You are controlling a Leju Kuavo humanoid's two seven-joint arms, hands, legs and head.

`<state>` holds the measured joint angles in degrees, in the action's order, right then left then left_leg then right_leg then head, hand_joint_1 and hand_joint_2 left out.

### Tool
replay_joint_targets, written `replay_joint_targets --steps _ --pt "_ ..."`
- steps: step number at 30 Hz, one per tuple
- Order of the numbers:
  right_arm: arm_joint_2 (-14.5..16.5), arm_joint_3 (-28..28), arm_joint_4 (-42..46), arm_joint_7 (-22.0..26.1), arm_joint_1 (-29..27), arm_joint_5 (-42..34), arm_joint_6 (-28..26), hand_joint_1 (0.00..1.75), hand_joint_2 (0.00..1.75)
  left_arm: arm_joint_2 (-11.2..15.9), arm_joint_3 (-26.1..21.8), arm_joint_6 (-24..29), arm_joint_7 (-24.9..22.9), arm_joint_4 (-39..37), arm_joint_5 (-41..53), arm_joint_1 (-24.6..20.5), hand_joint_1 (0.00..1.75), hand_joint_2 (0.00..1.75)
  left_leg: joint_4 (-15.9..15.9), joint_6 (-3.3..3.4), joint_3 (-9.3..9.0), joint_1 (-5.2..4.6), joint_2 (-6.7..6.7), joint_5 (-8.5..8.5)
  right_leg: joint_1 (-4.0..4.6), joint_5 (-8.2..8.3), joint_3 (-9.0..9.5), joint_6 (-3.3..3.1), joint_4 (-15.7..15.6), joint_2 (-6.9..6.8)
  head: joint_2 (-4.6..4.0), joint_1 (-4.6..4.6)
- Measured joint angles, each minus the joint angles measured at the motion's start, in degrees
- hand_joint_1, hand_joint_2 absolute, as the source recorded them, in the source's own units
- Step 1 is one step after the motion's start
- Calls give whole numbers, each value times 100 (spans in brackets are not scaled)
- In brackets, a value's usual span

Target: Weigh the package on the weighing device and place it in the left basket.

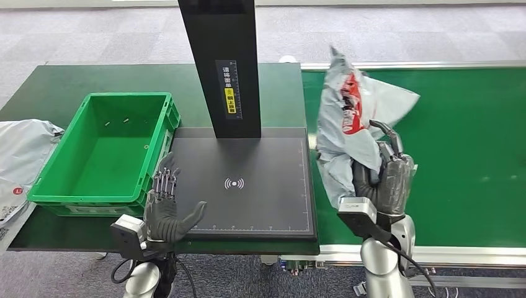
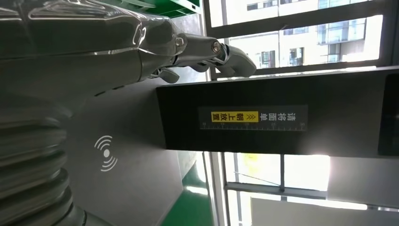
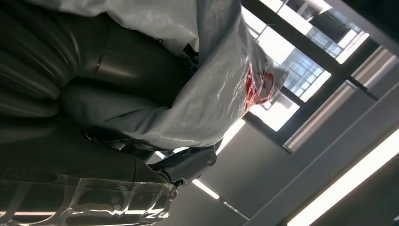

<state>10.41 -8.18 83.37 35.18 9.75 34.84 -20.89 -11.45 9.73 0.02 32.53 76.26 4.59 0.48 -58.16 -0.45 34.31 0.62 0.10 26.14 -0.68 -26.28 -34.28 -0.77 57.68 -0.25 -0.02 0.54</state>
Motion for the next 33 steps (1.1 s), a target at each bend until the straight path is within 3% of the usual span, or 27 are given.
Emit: replay_joint_targets --steps 7,13,16,22,29,33 --pt "-159 -611 2 -3 90 36 -195 175 175 6 -38 54 4 0 -82 -4 0 175 0 1 5 -5 -2 1 0 -1 0 2 -2 -2 0 -2" --pt "-311 -1157 -242 13 322 647 -440 175 175 27 -46 132 158 -16 -259 -23 0 175 -1 1 5 -5 -1 1 -2 0 0 2 -2 0 0 -1" --pt "-397 -1626 -664 -114 591 948 -249 175 175 46 -46 253 296 -67 -396 -84 0 175 0 1 4 -2 1 0 -1 2 0 -1 -2 2 0 -1" --pt "-495 -2877 -2239 -804 1381 1697 759 175 175 116 -46 398 421 -199 -597 -203 0 175 0 -4 3 5 0 -6 10 5 0 -7 1 0 0 0" --pt "-458 -3879 -4158 -2008 2092 2411 1054 175 175 166 -46 415 415 -305 -610 -226 0 175 -1 0 5 2 -4 -7 10 5 2 -6 -2 -7 0 -2" --pt "-378 -4126 -4873 -2324 2359 2542 1137 175 175 168 -46 450 392 -352 -598 -244 0 175 -1 2 -13 0 8 -4 8 7 13 -5 -5 4 0 -2"
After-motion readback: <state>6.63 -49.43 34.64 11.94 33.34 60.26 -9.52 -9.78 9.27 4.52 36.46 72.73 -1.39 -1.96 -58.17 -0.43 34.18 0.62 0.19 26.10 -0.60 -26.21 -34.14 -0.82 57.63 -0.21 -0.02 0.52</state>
